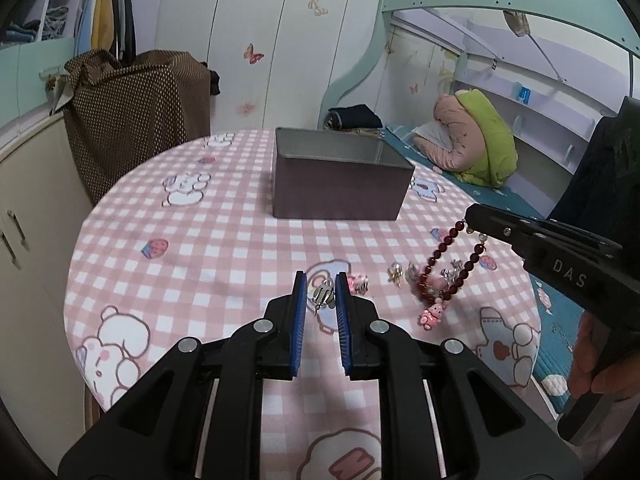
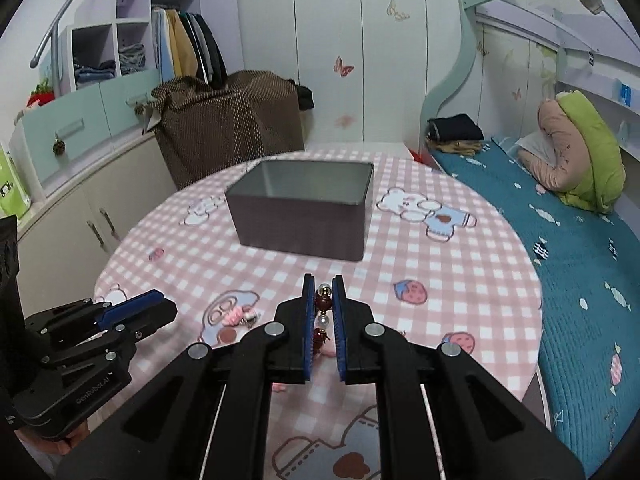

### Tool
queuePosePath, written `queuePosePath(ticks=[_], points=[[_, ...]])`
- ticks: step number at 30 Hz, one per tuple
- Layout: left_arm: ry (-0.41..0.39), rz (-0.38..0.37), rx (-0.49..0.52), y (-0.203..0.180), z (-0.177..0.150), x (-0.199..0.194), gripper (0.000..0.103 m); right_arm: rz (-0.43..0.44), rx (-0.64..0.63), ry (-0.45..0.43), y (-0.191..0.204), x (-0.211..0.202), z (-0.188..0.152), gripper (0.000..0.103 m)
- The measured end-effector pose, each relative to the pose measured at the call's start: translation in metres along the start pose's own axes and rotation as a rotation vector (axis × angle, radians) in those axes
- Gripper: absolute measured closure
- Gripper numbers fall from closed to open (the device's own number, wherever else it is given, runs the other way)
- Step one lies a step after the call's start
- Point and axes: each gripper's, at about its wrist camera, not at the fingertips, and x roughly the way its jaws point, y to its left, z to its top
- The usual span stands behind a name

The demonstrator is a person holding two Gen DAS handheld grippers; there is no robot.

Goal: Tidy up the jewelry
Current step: 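Grasp the dark red bead bracelet with the right gripper and lift it, then carry the silver chain into the gray tin with left while right carries red bracelet over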

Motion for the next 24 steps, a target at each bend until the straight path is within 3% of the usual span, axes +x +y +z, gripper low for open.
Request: queuePosePath(ticks=[12,18,24], points=[[-0.044,0.008,0.026,-0.009,0.015,-0.004,0.088,0.019,0.008,-0.130,-0.012,-0.027,0.029,0.095],[-0.046,0.009,0.025,-0.009,0.017,-0.002,0.088,0.023,0.065,-0.045,-0.026,-0.009,0.017,0.095],[-0.041,0.006,0.020,-0.010,0.021,0.002,0.088,0.023,0.070,-0.046,-0.027,-0.008,0.017,0.095]])
